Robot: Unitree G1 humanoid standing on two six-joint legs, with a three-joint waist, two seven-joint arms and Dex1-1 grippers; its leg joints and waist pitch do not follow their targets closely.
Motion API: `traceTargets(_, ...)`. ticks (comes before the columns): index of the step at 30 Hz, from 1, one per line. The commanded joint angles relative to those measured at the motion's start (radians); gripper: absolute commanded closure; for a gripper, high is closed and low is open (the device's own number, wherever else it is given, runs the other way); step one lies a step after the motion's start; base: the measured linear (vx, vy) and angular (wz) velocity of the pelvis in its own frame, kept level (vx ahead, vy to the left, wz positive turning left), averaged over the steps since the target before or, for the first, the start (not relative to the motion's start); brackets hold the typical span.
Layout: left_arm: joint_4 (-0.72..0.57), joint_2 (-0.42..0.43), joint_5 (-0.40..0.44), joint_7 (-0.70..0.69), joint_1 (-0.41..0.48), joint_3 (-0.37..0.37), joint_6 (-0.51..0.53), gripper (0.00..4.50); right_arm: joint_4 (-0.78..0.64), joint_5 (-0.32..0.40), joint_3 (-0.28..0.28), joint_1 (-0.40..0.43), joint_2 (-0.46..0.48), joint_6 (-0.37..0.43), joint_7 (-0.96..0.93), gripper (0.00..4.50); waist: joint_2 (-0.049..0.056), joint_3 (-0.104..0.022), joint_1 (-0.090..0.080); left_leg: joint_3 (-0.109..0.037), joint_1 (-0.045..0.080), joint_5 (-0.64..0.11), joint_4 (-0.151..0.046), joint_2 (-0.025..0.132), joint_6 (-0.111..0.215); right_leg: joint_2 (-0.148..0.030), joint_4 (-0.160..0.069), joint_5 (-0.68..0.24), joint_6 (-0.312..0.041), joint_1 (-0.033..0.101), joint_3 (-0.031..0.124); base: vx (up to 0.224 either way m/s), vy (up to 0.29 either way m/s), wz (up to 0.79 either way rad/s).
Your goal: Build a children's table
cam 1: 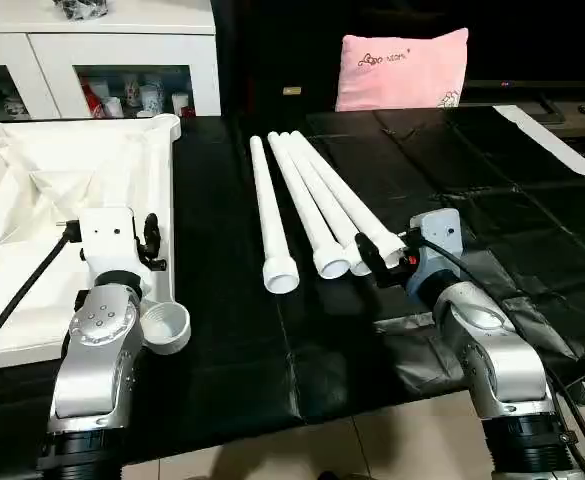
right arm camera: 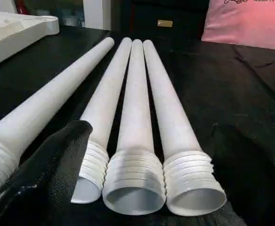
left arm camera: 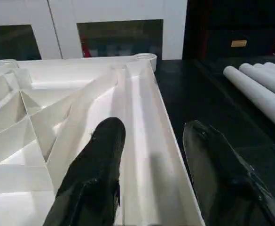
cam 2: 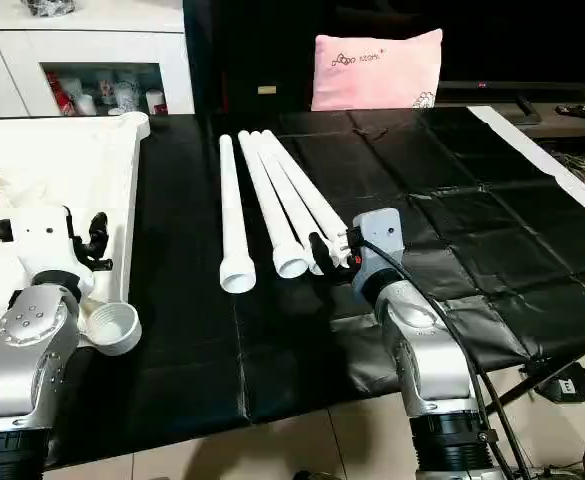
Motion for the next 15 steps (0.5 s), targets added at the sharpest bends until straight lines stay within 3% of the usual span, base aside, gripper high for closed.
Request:
traceTargets(1,0.005,0.000,-0.001,0.004,-0.009,-0.004,0.007,2.19,-0.001,0.004,-0.005,-0.003,-0.005,0.011,0.000,0.00,0.005,-0.058,-0.001,0.001,-0.008,-0.252,-0.076,0.013,0.027,-0.042,-0.083,-0.522,0.041,0.050,0.047,0.000,0.000,0.00)
traceTargets(15,0.005,0.000,-0.001,0.004,-0.009,-0.004,0.007,2.19,-0.001,0.004,-0.005,-0.003,-0.005,0.011,0.000,0.00,0.005,-0.057,-0.002,0.002,-0.007,-0.255,-0.077,0.013,0.028,-0.041,-0.083,-0.523,0.041,0.049,0.046,0.000,0.000,0.00)
